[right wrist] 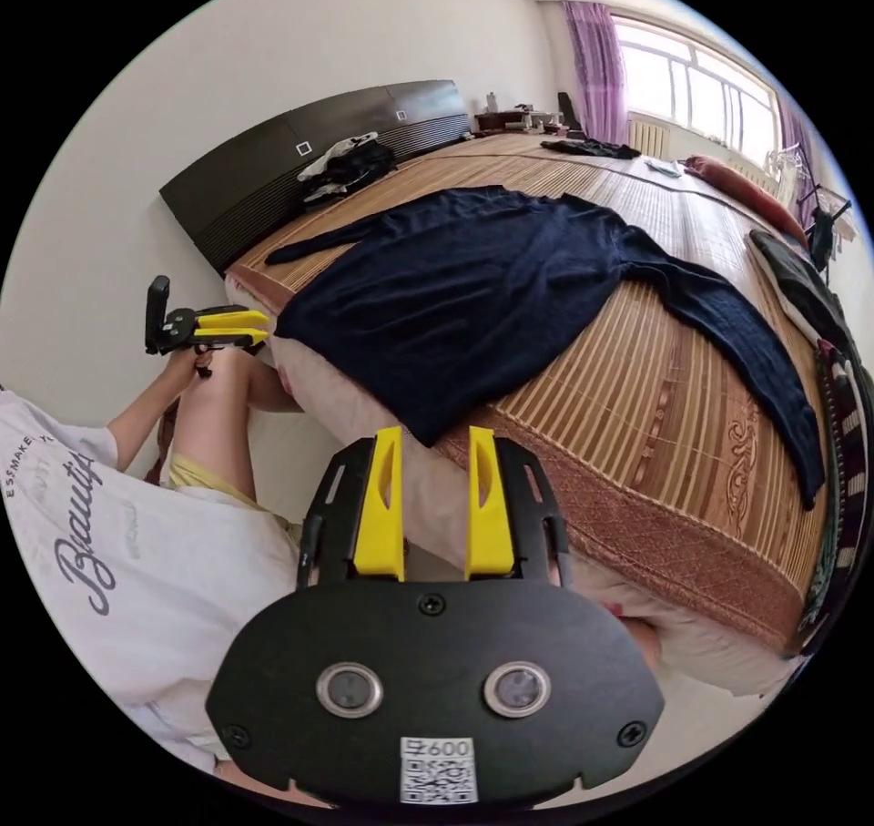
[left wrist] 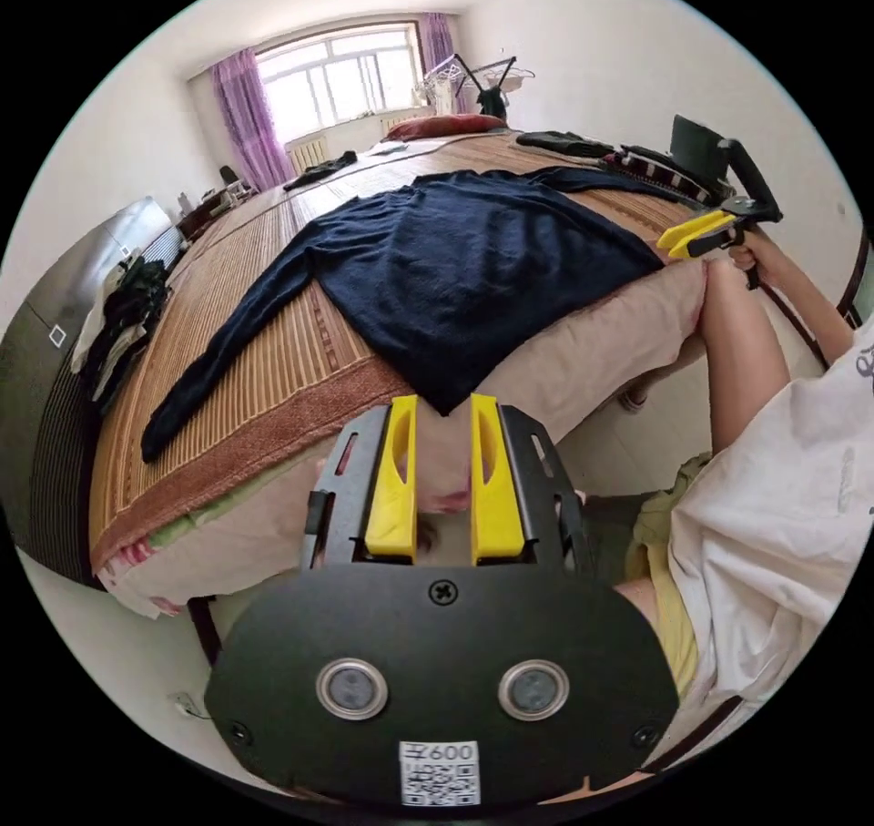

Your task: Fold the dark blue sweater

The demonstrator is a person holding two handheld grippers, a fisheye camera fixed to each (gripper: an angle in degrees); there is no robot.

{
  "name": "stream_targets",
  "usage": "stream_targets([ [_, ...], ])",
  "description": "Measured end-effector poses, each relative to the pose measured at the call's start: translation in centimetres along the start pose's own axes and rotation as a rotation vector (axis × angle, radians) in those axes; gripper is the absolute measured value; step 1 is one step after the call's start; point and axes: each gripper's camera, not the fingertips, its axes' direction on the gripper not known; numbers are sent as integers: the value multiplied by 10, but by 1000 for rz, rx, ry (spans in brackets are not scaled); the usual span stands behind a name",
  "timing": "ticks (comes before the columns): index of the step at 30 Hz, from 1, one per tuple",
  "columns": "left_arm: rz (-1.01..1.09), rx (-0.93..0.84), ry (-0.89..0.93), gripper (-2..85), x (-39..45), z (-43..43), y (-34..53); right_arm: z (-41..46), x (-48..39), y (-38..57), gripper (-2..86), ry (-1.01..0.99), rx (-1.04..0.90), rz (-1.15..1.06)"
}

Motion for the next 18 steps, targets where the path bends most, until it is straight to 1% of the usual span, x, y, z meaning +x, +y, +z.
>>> stream_targets([
  [2,84,-13,-67,94,16,5,-2,8,-27,6,85,154,0,-76],
  [3,128,-34,-96,94,22,11,-2,9,-33,8,86,192,7,-90],
  [5,144,-68,-126,90,23,19,-2,14,-51,11,86,285,16,-120],
  [9,69,-10,-76,67,7,17,7,13,-59,17,65,297,41,-106],
  [11,73,-29,-90,49,3,19,9,6,-58,19,36,264,66,-86],
  [14,50,35,-101,30,-6,12,14,-8,-53,19,0,281,126,-59],
  [18,-38,87,-77,21,-37,0,14,-22,-46,9,-7,314,121,-76],
])
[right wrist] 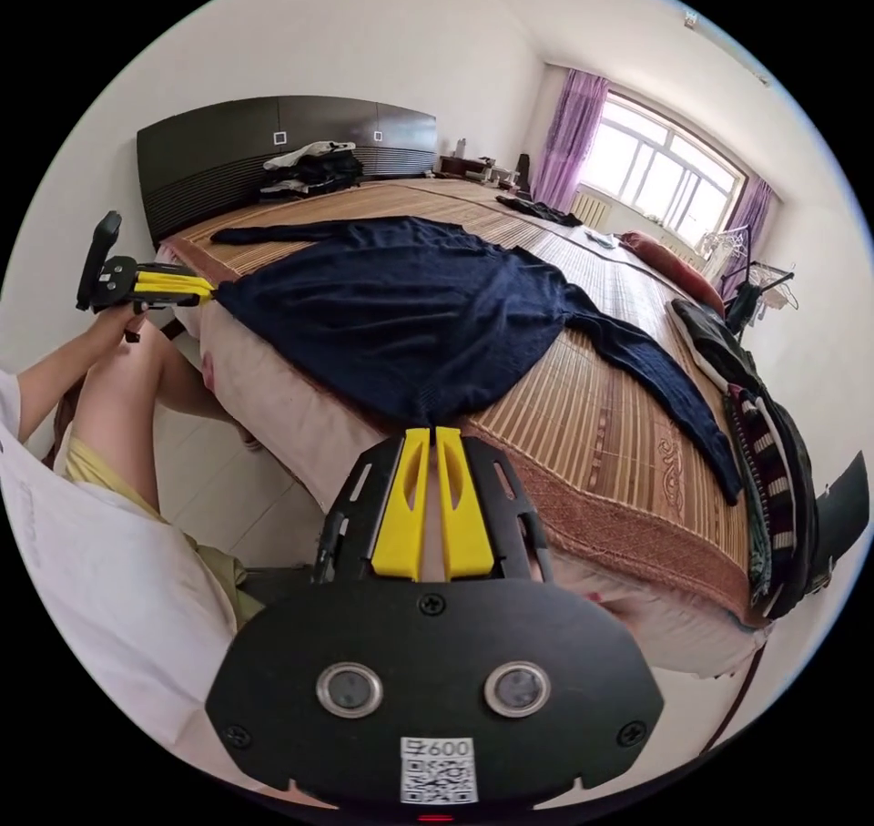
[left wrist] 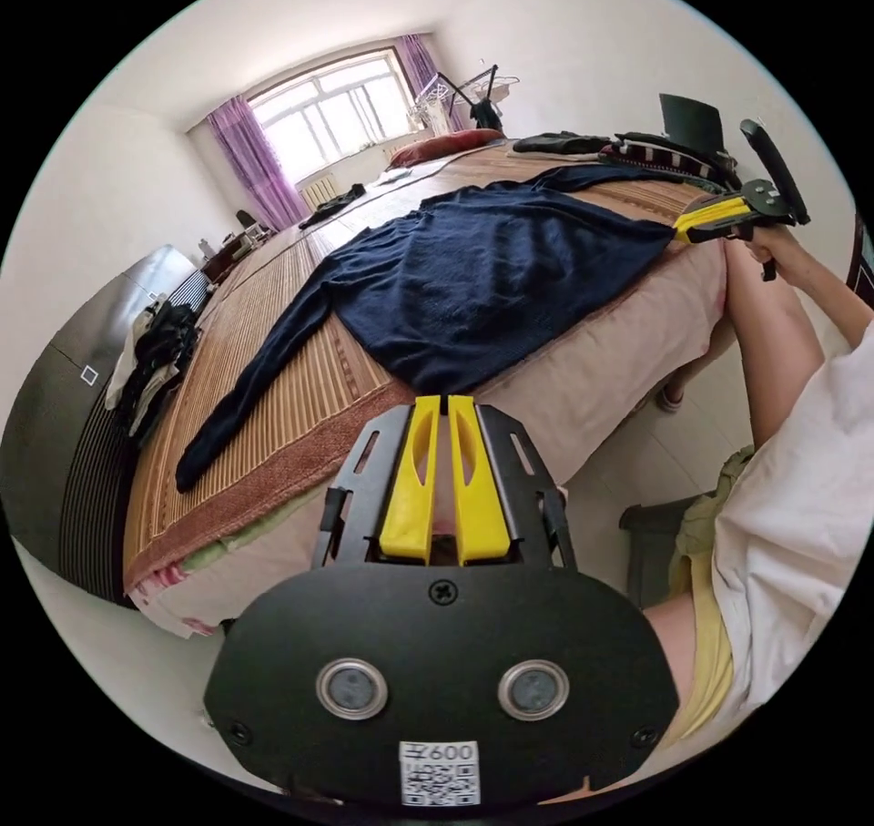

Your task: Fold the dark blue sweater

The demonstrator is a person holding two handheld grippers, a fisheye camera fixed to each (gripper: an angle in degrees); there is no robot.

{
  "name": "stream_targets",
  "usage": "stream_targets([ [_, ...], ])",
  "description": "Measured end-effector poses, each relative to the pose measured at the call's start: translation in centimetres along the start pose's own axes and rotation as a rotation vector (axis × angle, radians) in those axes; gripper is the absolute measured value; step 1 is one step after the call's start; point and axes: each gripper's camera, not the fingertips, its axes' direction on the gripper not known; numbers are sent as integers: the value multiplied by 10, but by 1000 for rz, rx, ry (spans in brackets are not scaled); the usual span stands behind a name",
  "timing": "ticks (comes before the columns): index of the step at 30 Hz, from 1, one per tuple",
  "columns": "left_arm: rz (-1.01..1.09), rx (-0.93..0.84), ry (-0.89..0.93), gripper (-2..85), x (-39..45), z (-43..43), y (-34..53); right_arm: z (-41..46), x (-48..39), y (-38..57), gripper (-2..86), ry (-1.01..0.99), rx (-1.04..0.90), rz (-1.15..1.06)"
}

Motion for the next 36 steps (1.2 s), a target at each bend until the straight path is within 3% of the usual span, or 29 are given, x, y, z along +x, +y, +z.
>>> stream_targets([
  [6,-196,46,77,14,-72,-17,-20,-27,29,-46,-9,31,-42,-69],
  [11,-182,71,158,12,-106,-24,-39,-39,59,-92,-9,-1,-114,-149],
  [20,-13,-147,176,11,-126,3,-68,-5,104,-141,-9,-124,-392,-351],
  [25,84,-333,143,8,-117,43,-48,31,115,-131,-9,-151,-449,-349],
  [30,-43,-301,245,9,-130,59,-44,58,127,-123,-8,-202,-438,-255],
  [36,8,-337,240,15,-118,75,-61,66,151,-123,-3,-320,-358,-172],
])
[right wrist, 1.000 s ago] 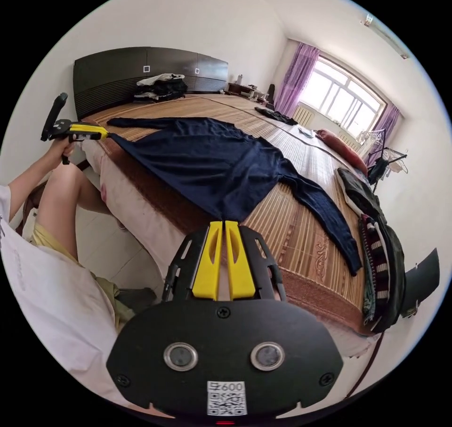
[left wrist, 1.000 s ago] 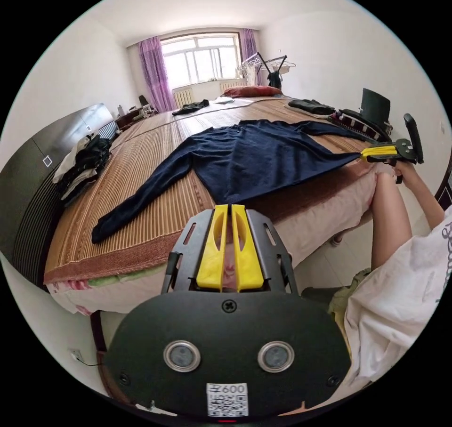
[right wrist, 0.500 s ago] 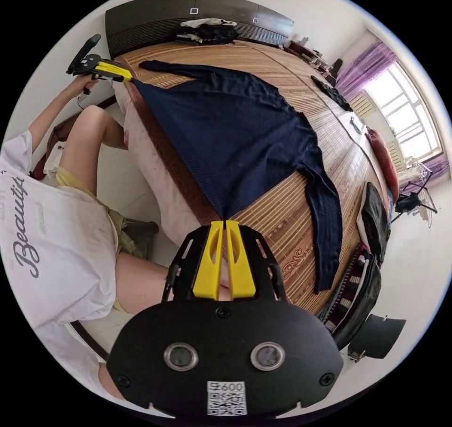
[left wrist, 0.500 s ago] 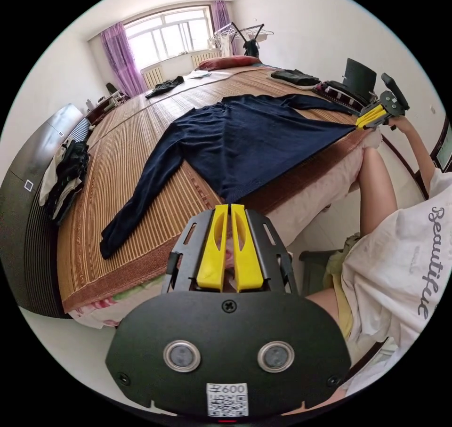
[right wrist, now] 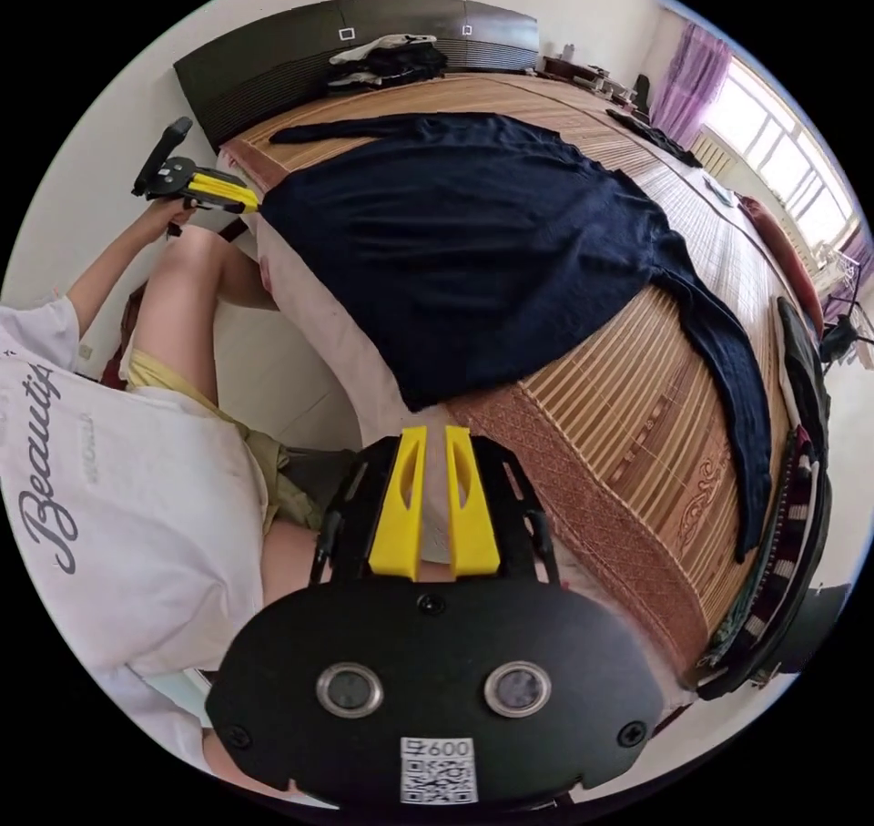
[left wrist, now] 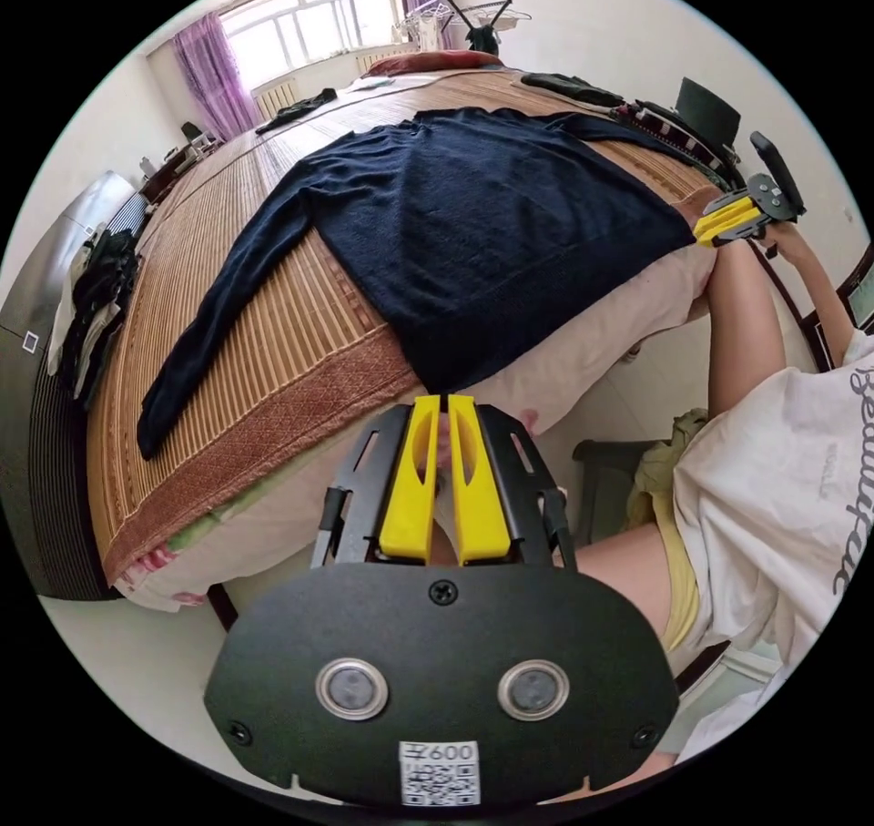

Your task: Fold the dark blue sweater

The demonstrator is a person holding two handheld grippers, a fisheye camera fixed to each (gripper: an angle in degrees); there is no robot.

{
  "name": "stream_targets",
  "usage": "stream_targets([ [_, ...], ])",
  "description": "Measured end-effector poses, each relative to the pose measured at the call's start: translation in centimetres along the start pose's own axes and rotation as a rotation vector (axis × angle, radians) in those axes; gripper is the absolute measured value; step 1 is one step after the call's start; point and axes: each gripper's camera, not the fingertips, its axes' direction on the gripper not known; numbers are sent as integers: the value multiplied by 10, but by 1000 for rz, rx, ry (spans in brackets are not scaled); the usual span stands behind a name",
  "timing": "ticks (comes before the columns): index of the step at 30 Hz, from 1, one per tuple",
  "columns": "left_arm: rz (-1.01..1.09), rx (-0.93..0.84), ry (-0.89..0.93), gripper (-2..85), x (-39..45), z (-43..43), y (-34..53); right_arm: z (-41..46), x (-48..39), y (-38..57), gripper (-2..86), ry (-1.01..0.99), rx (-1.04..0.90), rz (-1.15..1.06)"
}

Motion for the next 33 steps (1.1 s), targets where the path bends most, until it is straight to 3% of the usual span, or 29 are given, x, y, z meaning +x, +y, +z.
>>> stream_targets([
  [4,-46,-34,57,16,-10,-5,5,-23,47,18,-3,-67,51,89],
  [8,-114,97,5,14,-37,-44,-6,-49,121,12,-8,130,216,267],
  [11,-133,212,-47,11,-66,-58,-54,-51,191,-21,-8,207,354,405],
  [15,-197,271,-37,5,-119,-31,-151,-33,277,-69,-9,129,451,527],
  [19,-235,169,-24,2,-158,21,-243,6,343,-133,-9,83,401,514],
  [21,-203,86,-129,2,-159,43,-273,31,365,-161,-9,64,273,472],
  [22,-204,35,-180,2,-161,52,-281,55,379,-178,-9,136,99,464],
  [26,-227,-29,-356,2,-184,64,-309,57,407,-195,-9,274,116,369],
  [30,-324,61,-283,2,-219,60,-309,58,430,-201,-9,235,144,320],
  [33,-306,68,-338,2,-220,60,-316,62,442,-212,-8,250,143,283],
])
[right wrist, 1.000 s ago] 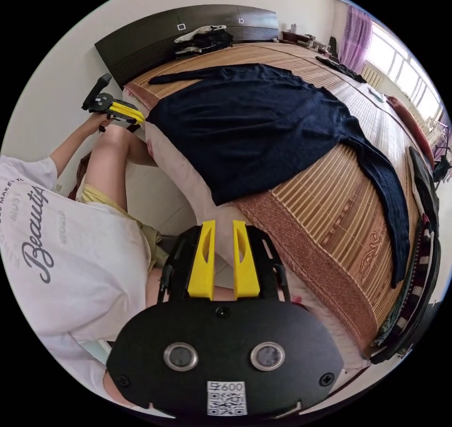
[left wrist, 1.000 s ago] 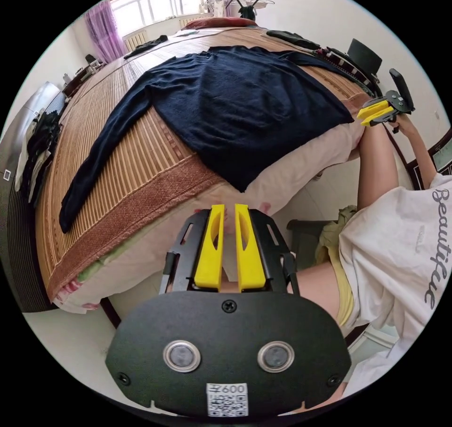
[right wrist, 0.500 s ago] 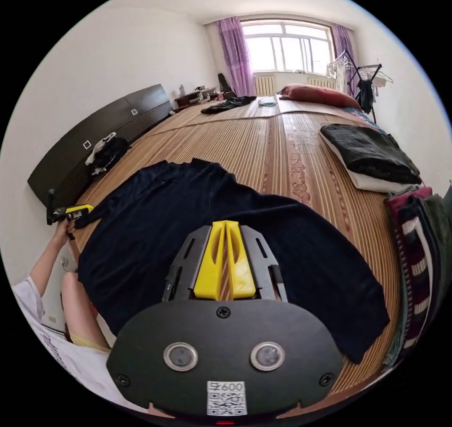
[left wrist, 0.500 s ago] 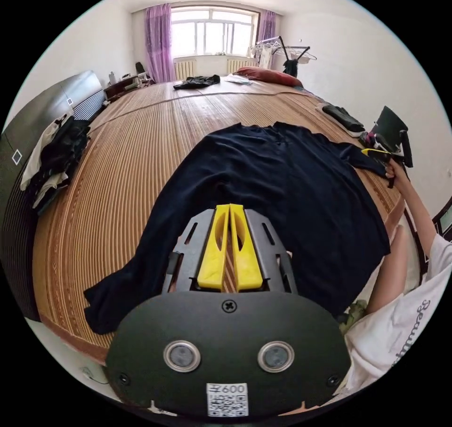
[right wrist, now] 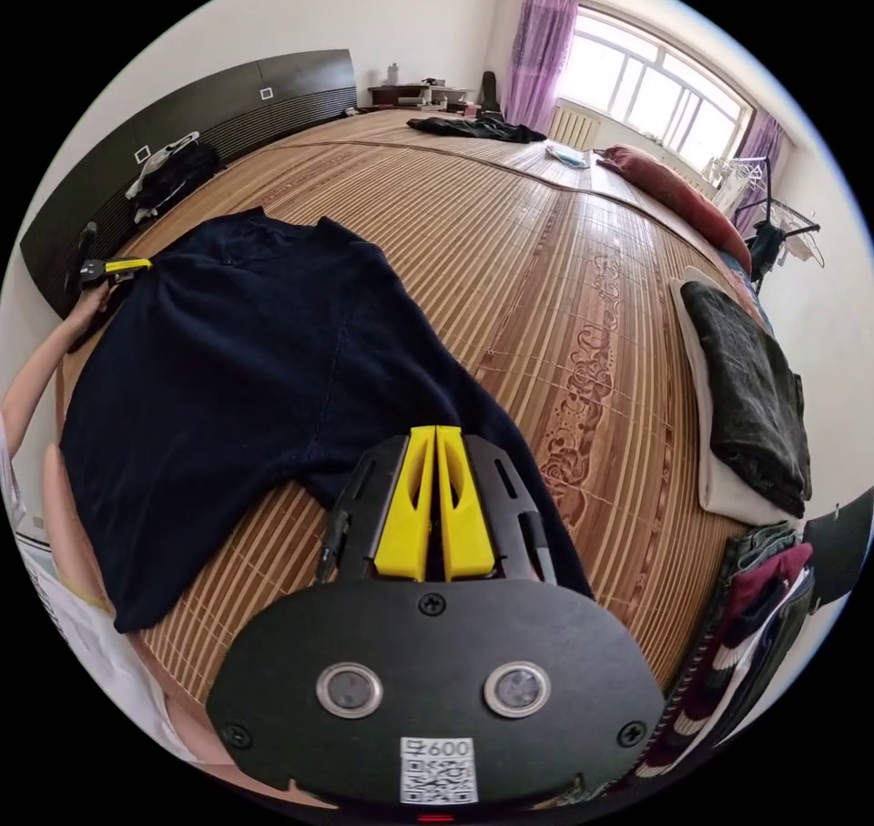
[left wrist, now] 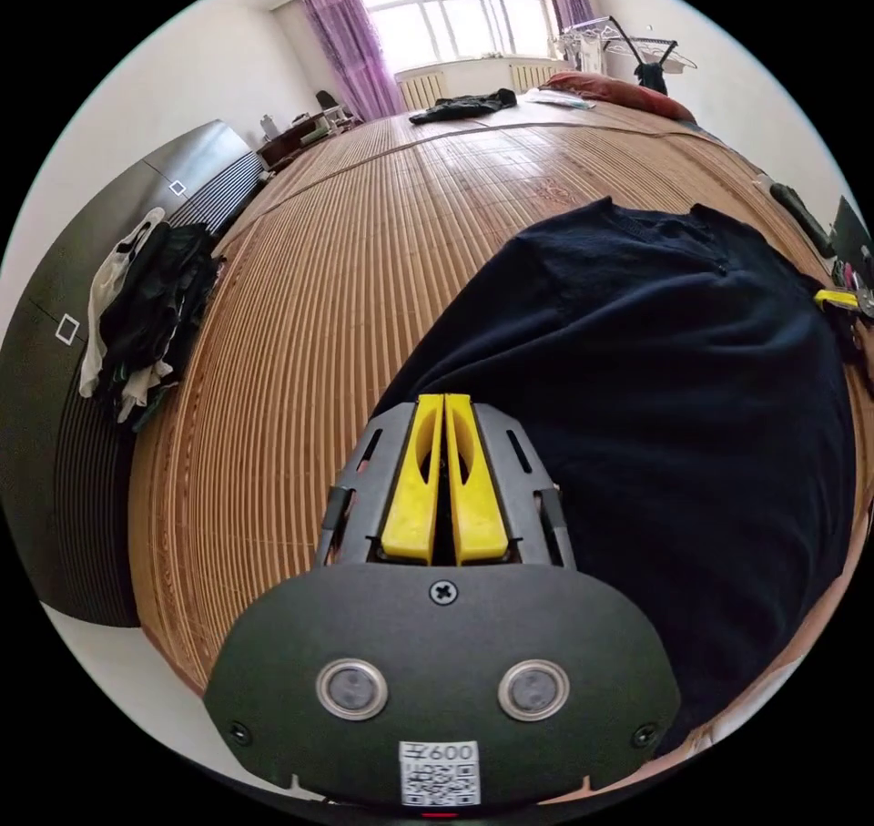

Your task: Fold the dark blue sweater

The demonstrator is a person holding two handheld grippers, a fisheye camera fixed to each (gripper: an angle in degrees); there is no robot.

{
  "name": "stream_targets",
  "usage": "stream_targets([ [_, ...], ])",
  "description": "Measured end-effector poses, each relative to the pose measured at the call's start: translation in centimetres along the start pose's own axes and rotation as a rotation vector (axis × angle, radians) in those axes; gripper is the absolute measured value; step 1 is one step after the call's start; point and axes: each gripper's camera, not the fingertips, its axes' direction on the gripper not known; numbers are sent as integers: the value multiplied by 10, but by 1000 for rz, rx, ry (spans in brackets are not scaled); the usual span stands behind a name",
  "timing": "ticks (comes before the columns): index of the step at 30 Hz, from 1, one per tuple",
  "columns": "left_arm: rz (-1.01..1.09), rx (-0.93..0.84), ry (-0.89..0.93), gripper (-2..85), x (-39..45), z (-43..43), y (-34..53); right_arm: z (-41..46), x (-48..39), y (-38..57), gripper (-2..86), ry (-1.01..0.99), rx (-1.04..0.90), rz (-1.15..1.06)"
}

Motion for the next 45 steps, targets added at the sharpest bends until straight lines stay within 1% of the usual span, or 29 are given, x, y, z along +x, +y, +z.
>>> stream_targets([
  [3,56,6,-67,4,10,-1,-8,6,15,-9,-8,-42,11,22],
  [6,41,22,-43,7,7,-4,-11,4,38,-9,-8,-135,68,88],
  [9,81,39,-27,13,10,-16,-15,-17,43,2,-9,-76,231,145],
  [10,106,28,6,18,10,-26,-15,-31,38,9,-9,-32,325,139],
  [11,91,31,4,21,10,-32,-14,-46,27,17,-9,20,419,97],
  [13,64,115,-41,33,15,-62,-5,-60,6,23,-9,63,468,38],
  [14,69,181,-85,45,23,-85,4,-63,-8,22,-9,8,415,-22],
  [15,81,198,-141,58,35,-107,13,-62,-15,20,-9,-39,369,-53],
  [16,67,202,-183,71,52,-128,21,-52,-27,13,-9,-130,230,-73],
  [17,80,211,-179,80,63,-138,25,-39,-37,8,-9,-177,96,-75],
  [18,140,243,-120,97,90,-158,34,-33,-43,7,-9,-173,65,-82],
  [19,173,255,-73,101,106,-168,38,-23,-53,8,-9,-112,51,-105],
  [20,266,261,27,109,141,-185,46,-15,-59,9,-9,-12,53,-102],
  [22,391,253,228,114,213,-214,59,-6,-59,4,-9,54,28,-68],
  [23,407,256,300,114,229,-221,62,-3,-58,-1,-9,48,20,-60],
  [24,429,257,461,111,259,-231,69,-1,-56,-3,-9,43,19,-55],
  [25,425,220,615,107,285,-234,73,2,-53,-5,-9,28,18,-46],
  [27,464,169,740,99,324,-230,78,4,-46,-7,-9,-13,30,-21],
  [29,486,110,667,94,353,-218,78,7,-38,-10,-9,-59,42,6],
  [30,477,85,594,85,360,-207,77,8,-37,-10,-9,-66,44,9],
  [31,465,107,590,80,359,-206,76,10,-35,-11,-9,-78,47,16],
  [32,401,123,586,51,349,-204,75,12,-34,-13,-9,-83,50,19],
  [33,381,115,602,32,338,-200,71,13,-34,-14,-9,-85,51,20],
  [35,312,83,700,20,313,-193,63,16,-34,-16,-9,-89,58,22],
  [36,240,91,806,15,290,-190,58,17,-34,-17,-9,-89,59,21],
  [39,96,134,951,10,231,-186,40,21,-38,-20,-9,-78,62,15],
  [42,-7,191,969,8,169,-186,14,26,-41,-23,-9,-68,66,8],
  [45,-46,243,998,7,116,-196,-25,30,-41,-25,-9,-74,68,12],
])
